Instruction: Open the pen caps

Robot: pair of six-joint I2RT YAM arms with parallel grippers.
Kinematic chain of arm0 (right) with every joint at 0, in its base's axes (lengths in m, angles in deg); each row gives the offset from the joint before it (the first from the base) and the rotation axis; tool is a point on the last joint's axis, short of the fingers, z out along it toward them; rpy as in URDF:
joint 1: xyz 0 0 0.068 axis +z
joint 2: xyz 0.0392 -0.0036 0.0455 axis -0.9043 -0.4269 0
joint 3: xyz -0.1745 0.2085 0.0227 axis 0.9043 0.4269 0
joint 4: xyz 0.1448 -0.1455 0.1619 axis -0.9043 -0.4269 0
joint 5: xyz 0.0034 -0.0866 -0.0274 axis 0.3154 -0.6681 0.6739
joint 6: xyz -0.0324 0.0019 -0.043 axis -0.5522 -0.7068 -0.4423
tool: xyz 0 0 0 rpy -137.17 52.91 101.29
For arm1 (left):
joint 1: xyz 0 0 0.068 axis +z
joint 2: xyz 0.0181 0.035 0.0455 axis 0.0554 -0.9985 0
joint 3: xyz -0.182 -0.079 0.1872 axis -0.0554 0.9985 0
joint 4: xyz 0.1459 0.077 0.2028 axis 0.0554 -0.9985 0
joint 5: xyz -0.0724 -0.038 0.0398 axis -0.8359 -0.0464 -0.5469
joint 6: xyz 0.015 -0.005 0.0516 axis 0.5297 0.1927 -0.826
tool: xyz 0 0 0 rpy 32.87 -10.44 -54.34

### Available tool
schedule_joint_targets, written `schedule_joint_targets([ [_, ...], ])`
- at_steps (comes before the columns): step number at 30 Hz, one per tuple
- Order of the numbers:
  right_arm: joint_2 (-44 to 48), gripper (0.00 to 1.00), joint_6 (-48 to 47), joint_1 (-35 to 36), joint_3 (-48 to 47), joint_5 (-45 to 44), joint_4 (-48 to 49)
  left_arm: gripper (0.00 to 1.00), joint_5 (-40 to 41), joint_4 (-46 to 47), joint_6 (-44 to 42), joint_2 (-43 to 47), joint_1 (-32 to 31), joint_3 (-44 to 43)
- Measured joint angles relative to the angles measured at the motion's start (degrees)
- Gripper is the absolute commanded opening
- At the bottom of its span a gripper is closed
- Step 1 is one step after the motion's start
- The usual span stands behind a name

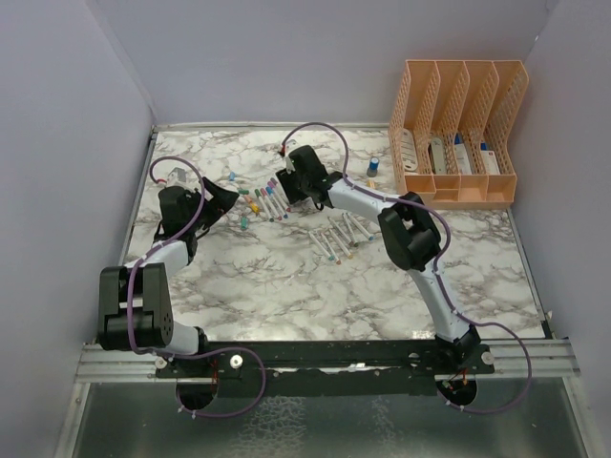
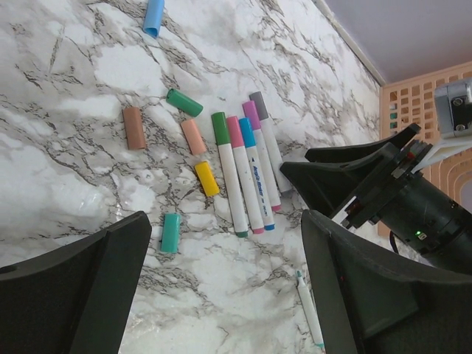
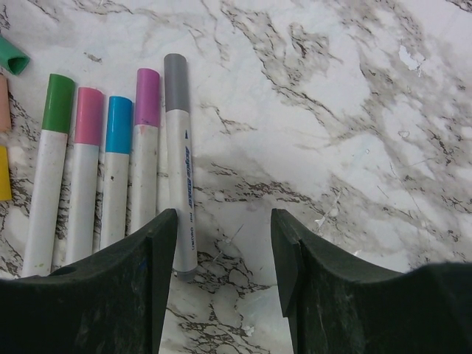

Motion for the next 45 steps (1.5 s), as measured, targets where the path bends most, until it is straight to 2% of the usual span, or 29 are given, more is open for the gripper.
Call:
schedule_joint_targets([
  [11,-0.5,0.52,-0.04,0.0,-0.11,0.33,-0.02,0.86,-0.2,-0.48,0.74,0.22,0.26,0.0],
  [28,-1.25,0.44,-0.22,-0.02,-0.11,1.97,0.02,0.86,-1.07,-0.63,2.19,0.79,0.26,-0.07],
  [38,-1.44,0.24,0.33,0.0,-0.11,2.84,0.02,0.86,-1.7,-0.63,3.34,1.01,0.26,-0.37],
  [45,-2.19,0.02,1.33,0.0,-1.11,2.84,-0.02,0.86,-2.29,-0.63,4.13,1.01,0.04,-0.37],
])
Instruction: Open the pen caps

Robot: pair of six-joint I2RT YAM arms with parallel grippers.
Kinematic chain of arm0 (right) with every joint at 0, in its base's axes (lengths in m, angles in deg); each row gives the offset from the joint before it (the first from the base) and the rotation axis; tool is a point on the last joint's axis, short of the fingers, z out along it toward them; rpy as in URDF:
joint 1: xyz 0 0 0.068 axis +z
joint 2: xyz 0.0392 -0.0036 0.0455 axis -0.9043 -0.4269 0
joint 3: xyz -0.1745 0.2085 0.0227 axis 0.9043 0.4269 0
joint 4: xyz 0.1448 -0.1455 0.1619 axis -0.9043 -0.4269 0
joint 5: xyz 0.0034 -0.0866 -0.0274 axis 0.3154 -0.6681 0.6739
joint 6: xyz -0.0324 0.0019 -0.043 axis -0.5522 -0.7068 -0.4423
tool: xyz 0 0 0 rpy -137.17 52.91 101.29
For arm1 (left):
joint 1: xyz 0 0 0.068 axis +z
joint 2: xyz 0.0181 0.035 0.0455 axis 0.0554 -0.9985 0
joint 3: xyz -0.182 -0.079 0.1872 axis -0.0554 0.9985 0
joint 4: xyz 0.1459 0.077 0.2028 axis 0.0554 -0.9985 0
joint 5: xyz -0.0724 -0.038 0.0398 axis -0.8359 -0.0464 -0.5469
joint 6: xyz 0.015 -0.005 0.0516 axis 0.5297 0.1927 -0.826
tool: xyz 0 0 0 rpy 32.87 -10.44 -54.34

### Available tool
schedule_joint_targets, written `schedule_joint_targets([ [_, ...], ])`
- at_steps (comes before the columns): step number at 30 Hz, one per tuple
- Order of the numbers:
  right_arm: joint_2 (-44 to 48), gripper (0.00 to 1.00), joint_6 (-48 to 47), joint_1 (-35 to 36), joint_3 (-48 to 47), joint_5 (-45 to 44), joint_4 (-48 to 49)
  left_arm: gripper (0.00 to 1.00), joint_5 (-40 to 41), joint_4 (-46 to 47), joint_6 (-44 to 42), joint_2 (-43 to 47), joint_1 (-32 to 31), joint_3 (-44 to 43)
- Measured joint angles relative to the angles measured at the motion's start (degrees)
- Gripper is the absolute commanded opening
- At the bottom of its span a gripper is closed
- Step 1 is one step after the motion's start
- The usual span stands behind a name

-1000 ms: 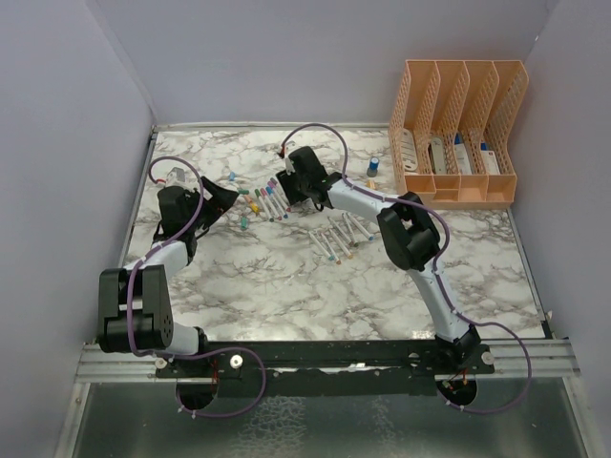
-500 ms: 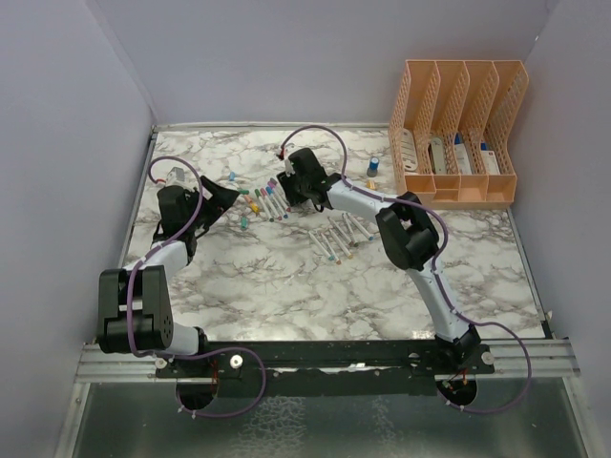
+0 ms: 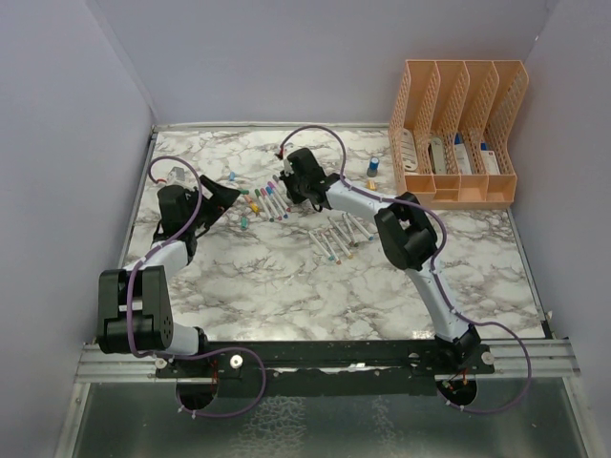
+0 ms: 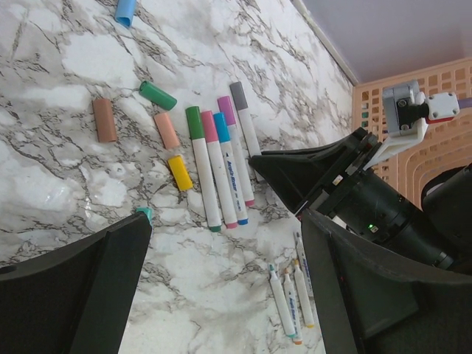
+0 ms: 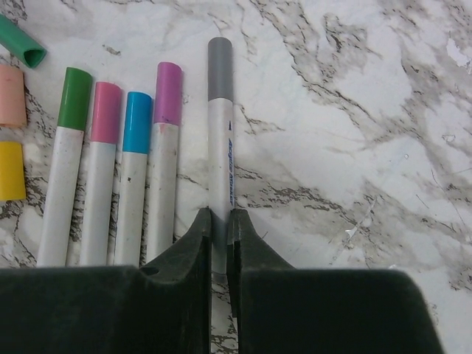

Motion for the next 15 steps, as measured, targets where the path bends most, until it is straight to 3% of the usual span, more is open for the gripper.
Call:
schedule_joint_targets([
  [7,0.79,0.01,1.03,-0.02,1.46,-0.31,1.4,0.86,-0.28,0.87,2.05,-0.74,-2.32,-0.09],
  [15,9.38,0.01,1.27,-0.02,13.9,-0.74,3.96,0.84,-0.33,4.63,5.29,-6.75,-6.88,-3.23],
])
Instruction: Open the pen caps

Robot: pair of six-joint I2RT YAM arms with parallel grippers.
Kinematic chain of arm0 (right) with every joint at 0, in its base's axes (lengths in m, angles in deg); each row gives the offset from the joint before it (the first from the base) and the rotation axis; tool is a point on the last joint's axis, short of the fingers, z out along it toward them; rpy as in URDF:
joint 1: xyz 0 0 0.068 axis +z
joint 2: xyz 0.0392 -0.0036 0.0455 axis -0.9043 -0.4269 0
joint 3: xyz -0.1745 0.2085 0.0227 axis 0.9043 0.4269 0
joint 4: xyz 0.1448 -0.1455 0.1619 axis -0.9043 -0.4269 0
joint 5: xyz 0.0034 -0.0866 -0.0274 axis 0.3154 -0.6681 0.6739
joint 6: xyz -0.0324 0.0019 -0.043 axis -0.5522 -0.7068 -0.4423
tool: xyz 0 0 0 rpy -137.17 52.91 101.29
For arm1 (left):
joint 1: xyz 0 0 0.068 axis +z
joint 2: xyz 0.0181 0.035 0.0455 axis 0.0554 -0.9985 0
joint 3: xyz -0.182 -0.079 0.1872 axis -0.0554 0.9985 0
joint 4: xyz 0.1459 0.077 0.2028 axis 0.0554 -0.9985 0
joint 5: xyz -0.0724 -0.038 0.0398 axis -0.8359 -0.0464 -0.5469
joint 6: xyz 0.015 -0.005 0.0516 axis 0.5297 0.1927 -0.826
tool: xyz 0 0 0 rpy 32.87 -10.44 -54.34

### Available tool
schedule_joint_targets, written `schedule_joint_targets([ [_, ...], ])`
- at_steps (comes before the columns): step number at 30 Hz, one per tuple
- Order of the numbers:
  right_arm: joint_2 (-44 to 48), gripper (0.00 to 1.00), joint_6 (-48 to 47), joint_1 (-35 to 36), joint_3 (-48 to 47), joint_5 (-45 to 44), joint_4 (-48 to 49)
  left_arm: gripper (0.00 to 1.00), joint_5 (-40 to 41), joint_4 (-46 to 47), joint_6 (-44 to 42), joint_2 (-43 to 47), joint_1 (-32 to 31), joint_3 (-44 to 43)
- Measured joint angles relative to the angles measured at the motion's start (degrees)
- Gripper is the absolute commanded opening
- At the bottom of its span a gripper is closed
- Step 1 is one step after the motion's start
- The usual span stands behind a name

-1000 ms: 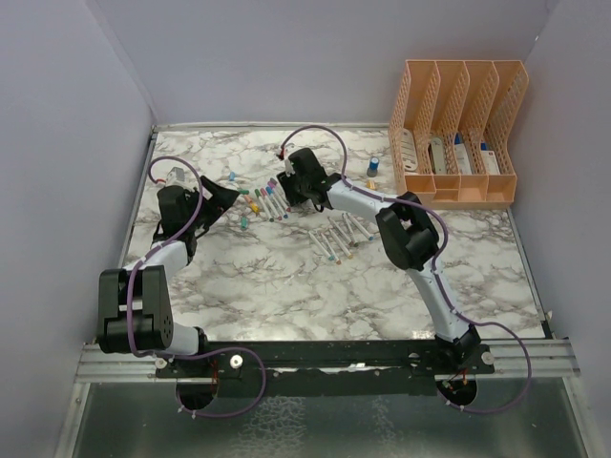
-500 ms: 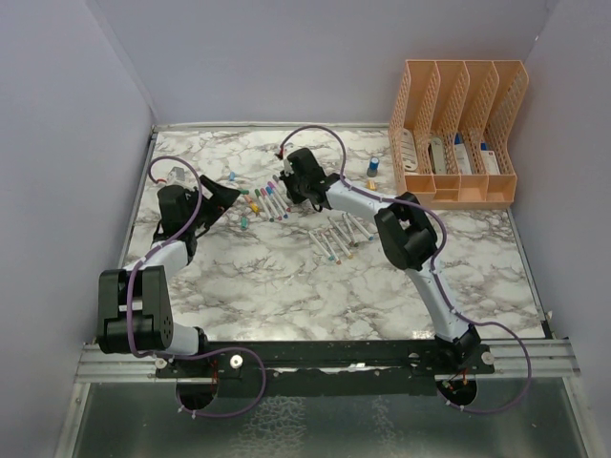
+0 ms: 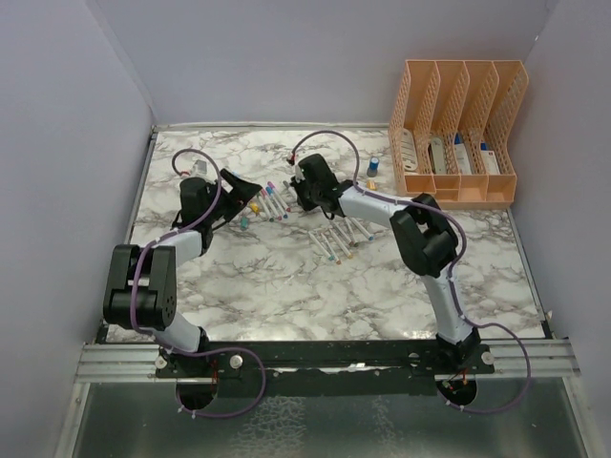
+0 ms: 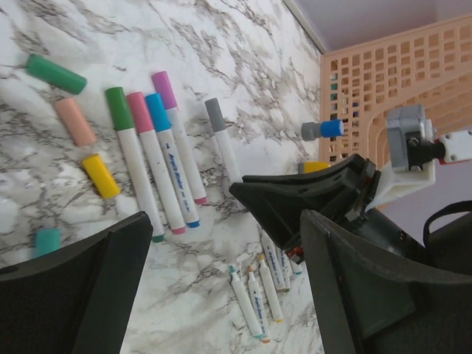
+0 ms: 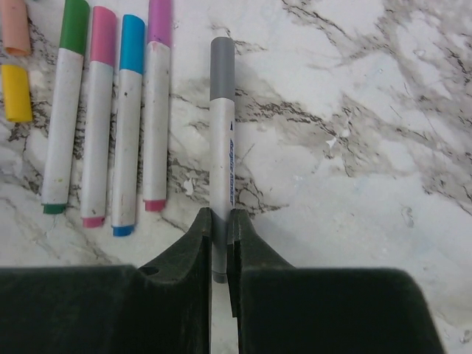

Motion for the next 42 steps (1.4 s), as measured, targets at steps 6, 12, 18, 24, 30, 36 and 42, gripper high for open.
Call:
schedule_joint_targets([
  [6,8.13,0.01,0.22,-0.02,5.73,0.55,0.83,0.82,-0.55,4.76,3.06,-7.19,-3.65,-4.59],
  [12,14.25,0.01,1.07,-0.02,9.79,2.84,2.45,0.81,-1.2,8.44,5.38,-14.08,-6.32,-9.25],
  [18,16.04,0.01,1.68,-0.02,11.96,5.97,3.34,0.79,-1.42,10.67,7.15,-17.42,-7.72,-11.17],
  [24,16.2,0.01,1.73,0.13,12.66,8.02,3.39,0.75,-1.46,12.61,8.28,-19.06,-8.24,-12.24],
  [30,16.81,0.01,1.68,0.66,13.31,9.57,3.52,0.68,-1.51,13.92,9.29,-20.11,-8.55,-12.63],
  [36,17.09,0.01,1.57,0.92,13.31,10.93,4.22,0.59,-1.62,15.52,10.03,-20.31,-8.85,-12.63],
  [42,17.4,0.01,1.55,1.03,13.31,11.41,4.7,0.43,-1.97,16.87,10.8,-20.52,-9.11,-12.63],
])
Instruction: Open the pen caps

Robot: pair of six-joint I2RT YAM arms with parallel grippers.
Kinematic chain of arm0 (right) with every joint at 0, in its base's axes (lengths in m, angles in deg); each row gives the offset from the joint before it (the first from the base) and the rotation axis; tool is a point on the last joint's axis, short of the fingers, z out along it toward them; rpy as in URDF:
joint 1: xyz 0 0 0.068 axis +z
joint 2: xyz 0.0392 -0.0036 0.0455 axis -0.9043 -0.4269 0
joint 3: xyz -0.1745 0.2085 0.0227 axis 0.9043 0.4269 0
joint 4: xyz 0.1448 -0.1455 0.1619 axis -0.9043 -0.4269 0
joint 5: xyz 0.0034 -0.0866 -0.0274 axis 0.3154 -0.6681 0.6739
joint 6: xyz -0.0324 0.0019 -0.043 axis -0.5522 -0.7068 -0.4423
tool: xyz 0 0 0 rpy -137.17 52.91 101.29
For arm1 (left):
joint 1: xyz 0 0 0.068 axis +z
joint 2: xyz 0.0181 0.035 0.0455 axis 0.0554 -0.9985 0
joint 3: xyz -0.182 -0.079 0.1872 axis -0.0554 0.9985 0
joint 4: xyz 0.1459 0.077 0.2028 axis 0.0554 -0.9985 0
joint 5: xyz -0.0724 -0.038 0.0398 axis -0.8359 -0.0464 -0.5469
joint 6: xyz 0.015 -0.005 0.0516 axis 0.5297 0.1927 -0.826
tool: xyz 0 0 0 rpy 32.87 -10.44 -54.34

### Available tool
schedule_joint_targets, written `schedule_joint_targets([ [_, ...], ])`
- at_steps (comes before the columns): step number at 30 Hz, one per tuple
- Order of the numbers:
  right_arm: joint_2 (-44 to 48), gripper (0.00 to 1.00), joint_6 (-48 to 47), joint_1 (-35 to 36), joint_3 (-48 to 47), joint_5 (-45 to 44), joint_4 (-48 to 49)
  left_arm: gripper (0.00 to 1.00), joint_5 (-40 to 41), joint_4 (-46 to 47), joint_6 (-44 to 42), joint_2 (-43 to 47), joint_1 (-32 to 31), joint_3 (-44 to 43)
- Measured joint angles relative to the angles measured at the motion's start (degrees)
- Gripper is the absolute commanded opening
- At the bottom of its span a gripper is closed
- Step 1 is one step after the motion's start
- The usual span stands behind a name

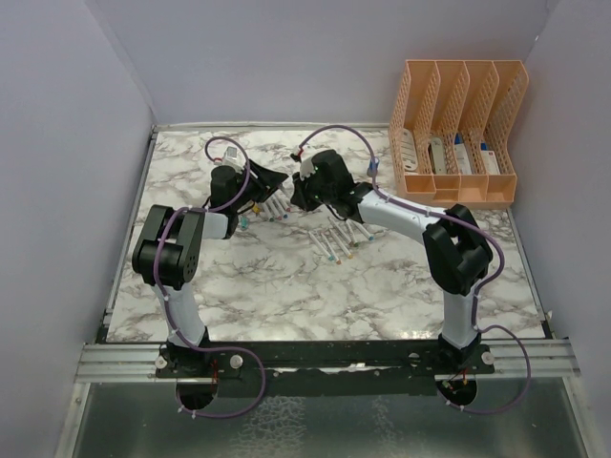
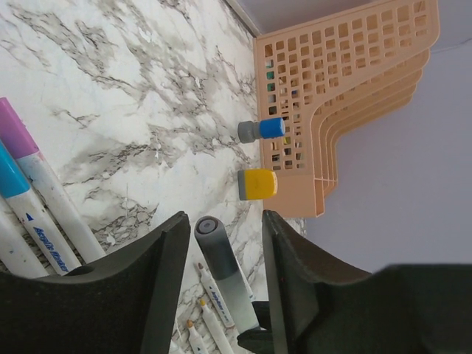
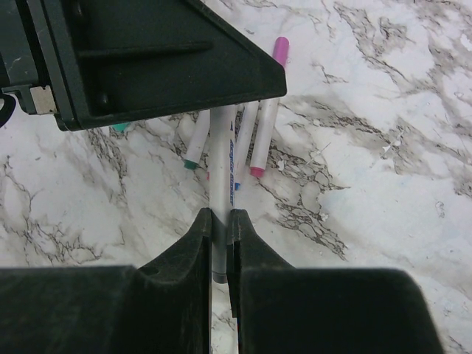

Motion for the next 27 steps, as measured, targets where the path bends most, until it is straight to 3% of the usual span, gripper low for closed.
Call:
schedule_joint_targets([
  [13,0.28,0.01,0.0,0.17,0.33,0.48,0.35,0.17,-0.52,2.1,1.05,-0.09,-0.09,0.0],
  [15,0.35,0.01,0.0,0.2,0.63,0.48,0.39,0.04,-0.79,2.51,1.49,-0.11,-0.09,0.0],
  [17,0.35,0.01,0.0,0.2,0.98,0.48,0.44,0.0,-0.98,2.82,1.46,-0.13,-0.11,0.02],
  [18,0.37,0.05,0.0,0.2,1.09,0.46,0.44,0.0,-1.07,2.99,1.55,-0.22,-0.22,0.02],
  [22,0.66,0.44,0.09,0.17,1.38,0.48,0.39,0.0,-1.6,3.52,1.88,-0.74,-0.35,0.02],
  [24,0.68,0.53,0.13,0.2,1.38,0.48,0.44,0.0,-1.64,3.72,1.81,-0.76,-0.37,0.02],
  [27,0.79,0.56,0.0,0.2,1.36,0.5,0.46,0.0,-1.68,4.0,1.81,-0.76,-0.48,0.15],
])
